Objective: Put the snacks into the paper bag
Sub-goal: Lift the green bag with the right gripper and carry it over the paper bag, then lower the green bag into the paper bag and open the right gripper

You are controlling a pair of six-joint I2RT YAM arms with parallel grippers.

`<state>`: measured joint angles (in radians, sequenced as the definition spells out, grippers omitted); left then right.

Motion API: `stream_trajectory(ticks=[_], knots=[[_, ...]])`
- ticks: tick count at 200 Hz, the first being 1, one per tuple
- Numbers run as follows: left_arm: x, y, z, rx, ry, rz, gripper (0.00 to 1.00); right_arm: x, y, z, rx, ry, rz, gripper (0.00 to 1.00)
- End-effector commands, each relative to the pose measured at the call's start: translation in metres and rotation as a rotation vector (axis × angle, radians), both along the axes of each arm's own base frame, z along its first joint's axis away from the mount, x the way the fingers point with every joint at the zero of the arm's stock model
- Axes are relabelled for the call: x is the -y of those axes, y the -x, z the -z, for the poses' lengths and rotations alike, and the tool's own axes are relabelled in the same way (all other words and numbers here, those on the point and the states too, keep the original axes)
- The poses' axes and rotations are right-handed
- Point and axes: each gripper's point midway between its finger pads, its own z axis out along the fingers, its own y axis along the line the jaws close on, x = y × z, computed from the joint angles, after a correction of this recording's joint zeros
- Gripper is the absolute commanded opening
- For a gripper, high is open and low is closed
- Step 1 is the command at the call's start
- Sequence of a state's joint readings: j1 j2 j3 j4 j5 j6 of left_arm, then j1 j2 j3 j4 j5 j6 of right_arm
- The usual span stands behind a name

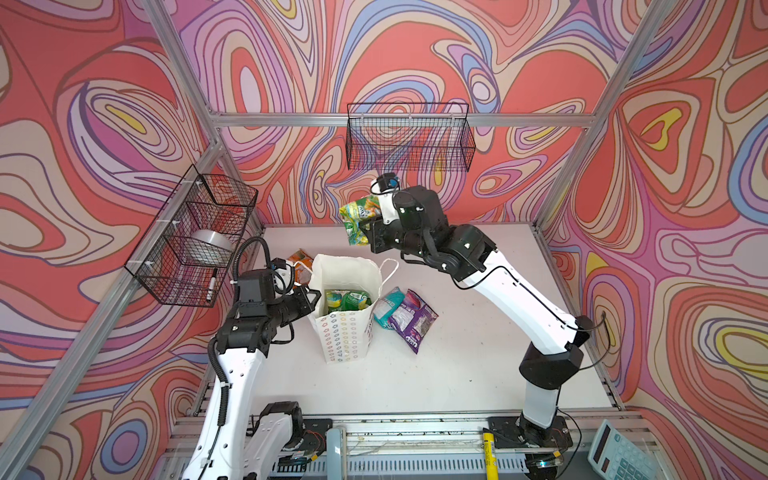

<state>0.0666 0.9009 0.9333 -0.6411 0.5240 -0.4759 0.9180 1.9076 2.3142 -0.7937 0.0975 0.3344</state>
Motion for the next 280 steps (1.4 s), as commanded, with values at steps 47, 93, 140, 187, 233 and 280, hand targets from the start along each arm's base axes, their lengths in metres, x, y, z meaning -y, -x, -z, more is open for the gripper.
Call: stream_trajectory(ticks=[47, 93, 140, 187, 233, 280], knots=[[0.002, -0.002, -0.003, 0.018, 0.018, 0.008, 0.00, -0.051, 0.034, 0.073, -0.166, 0.063, -0.147, 0.00], [0.001, -0.001, -0.004, 0.023, 0.013, 0.003, 0.00, -0.055, 0.041, 0.117, -0.266, 0.119, -0.151, 0.00], [0.001, -0.001, -0.002, 0.019, 0.012, 0.002, 0.00, -0.057, 0.040, 0.145, -0.315, 0.158, -0.135, 0.00], [0.000, -0.001, -0.002, 0.017, 0.007, 0.000, 0.00, -0.056, 0.040, 0.146, -0.309, 0.164, -0.131, 0.14], [0.000, -0.001, -0.002, 0.015, 0.007, -0.002, 0.00, -0.055, 0.041, 0.146, -0.306, 0.167, -0.135, 0.27], [-0.001, -0.001, -0.001, 0.014, 0.004, -0.004, 0.00, -0.052, 0.042, 0.142, -0.295, 0.162, -0.135, 0.47]])
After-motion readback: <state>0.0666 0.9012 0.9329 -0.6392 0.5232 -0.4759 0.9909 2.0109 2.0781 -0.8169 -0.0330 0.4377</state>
